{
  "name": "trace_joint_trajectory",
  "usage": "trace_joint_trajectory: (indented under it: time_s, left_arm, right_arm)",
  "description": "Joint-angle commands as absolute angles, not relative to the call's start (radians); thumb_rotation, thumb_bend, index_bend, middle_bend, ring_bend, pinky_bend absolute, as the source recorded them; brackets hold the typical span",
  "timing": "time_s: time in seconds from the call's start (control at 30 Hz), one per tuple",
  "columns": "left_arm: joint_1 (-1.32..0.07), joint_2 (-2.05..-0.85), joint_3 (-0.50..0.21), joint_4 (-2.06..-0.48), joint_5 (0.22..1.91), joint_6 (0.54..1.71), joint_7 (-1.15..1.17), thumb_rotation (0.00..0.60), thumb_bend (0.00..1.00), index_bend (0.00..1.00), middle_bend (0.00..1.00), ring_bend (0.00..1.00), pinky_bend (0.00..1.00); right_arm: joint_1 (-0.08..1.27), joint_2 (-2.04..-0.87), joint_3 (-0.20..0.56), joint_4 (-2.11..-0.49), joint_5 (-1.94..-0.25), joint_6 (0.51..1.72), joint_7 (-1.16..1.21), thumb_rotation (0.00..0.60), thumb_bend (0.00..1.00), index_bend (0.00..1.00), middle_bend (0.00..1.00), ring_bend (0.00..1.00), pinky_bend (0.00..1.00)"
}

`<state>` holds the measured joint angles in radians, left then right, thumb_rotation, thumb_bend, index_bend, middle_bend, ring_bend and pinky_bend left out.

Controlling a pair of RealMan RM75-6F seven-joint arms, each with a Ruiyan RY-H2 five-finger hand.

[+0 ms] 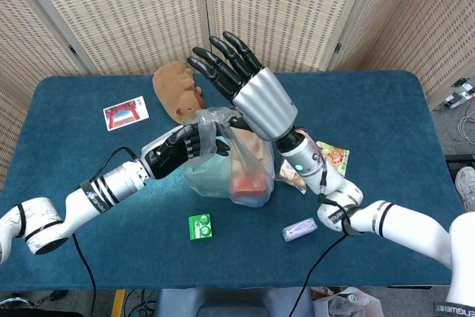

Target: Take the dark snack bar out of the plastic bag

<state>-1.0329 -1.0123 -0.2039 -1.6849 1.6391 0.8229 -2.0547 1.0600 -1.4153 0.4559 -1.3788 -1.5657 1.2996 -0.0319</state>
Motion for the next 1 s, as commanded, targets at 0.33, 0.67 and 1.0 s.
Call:
trace_joint_trajectory:
  time_s: [0.33, 0.67, 1.0]
  left_arm:
    - [-1.058, -1.044, -0.196, -1.658, 1.591, 0.818, -1.986, 0.176, 0.27, 0.20, 0.25, 0.27, 0.22]
    - [-1.040, -1.027, -0.195, -1.669, 1.561, 0.836, -1.939, 0.112, 0.27, 0.20, 0.25, 0.26, 0.22]
    - [-1.060, -1.042, -0.194, -1.685, 1.577, 0.821, -1.968, 0.088, 0.27, 0.20, 0.25, 0.26, 0.22]
  right_arm:
    - [1.081, -1.425, 0.450, -1.392, -1.565, 1.311, -0.039, 0.600, 0.00, 0.00, 0.10, 0.00, 0.06]
    - [1.073, -1.411, 0.445, -1.397, -1.543, 1.312, -0.035, 0.600, 0.00, 0.00, 0.09, 0.00, 0.05]
    - [1.099, -1.431, 0.456, -1.370, -1.518, 1.299, -0.034, 0.600, 0.00, 0.00, 0.09, 0.00, 0.05]
